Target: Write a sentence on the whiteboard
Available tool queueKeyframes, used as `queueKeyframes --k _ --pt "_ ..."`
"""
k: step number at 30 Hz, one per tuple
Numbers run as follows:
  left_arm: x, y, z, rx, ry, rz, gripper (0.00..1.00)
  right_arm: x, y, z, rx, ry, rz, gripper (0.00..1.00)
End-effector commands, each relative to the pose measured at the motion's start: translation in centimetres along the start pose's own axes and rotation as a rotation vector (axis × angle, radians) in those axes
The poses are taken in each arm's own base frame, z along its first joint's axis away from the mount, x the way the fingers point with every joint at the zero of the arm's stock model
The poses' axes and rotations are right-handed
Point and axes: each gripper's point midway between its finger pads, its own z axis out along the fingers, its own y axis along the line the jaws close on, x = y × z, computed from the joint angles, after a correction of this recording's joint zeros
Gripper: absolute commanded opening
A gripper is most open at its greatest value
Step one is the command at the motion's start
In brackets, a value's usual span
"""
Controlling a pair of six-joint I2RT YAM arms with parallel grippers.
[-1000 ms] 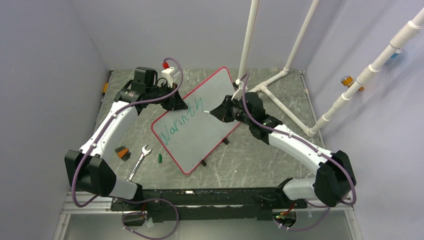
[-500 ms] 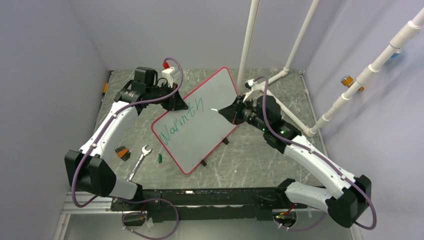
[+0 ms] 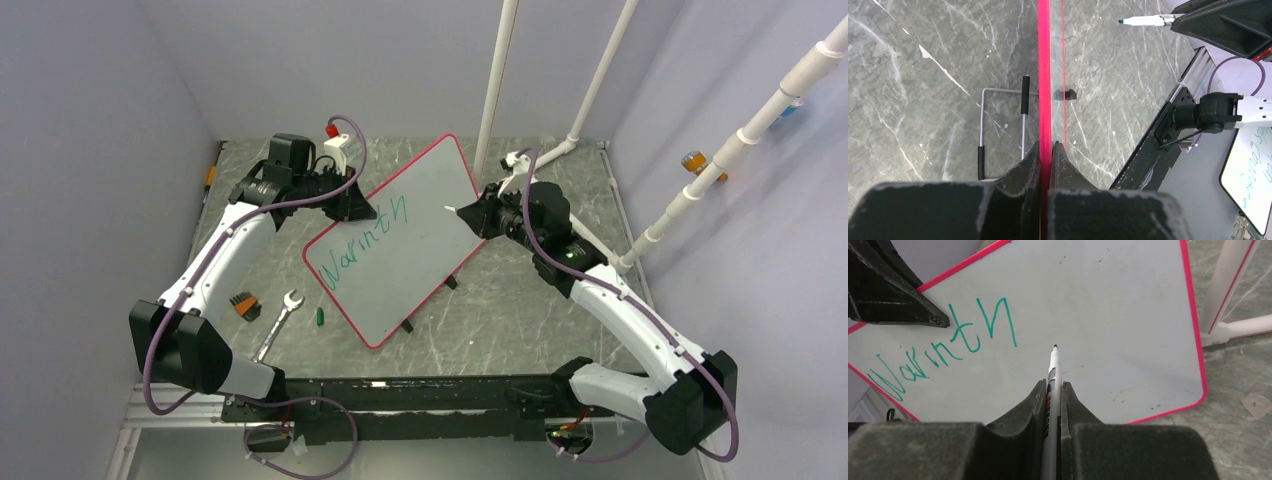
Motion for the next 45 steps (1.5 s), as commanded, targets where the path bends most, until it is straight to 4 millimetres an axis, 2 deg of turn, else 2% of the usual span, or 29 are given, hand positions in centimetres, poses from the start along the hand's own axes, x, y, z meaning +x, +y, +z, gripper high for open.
queueKeyframes --k 1,13,21,33,45 --pt "1.1 0.6 0.9 -0.022 0.034 0.128 0.00 -3.7 2.3 0.3 -0.114 -0.097 -0.049 0.00" --pt "1.1 0.5 1.0 -0.017 0.034 0.128 0.00 -6.9 2.9 3.0 -0.161 -0.141 -0.027 0.00" --pt "1.1 0.4 0.9 -0.016 0.032 0.129 0.00 -7.2 1.8 5.1 -0.135 -0.130 0.002 0.00" --pt "1.1 0.3 0.9 -0.015 0.033 0.129 0.00 -4.8 0.3 7.1 -0.096 -0.069 0.016 0.00" --pt "1.1 0.3 0.8 -0.018 0.030 0.133 0.00 -0.6 -0.8 7.0 -0.085 0.041 0.007 0.00"
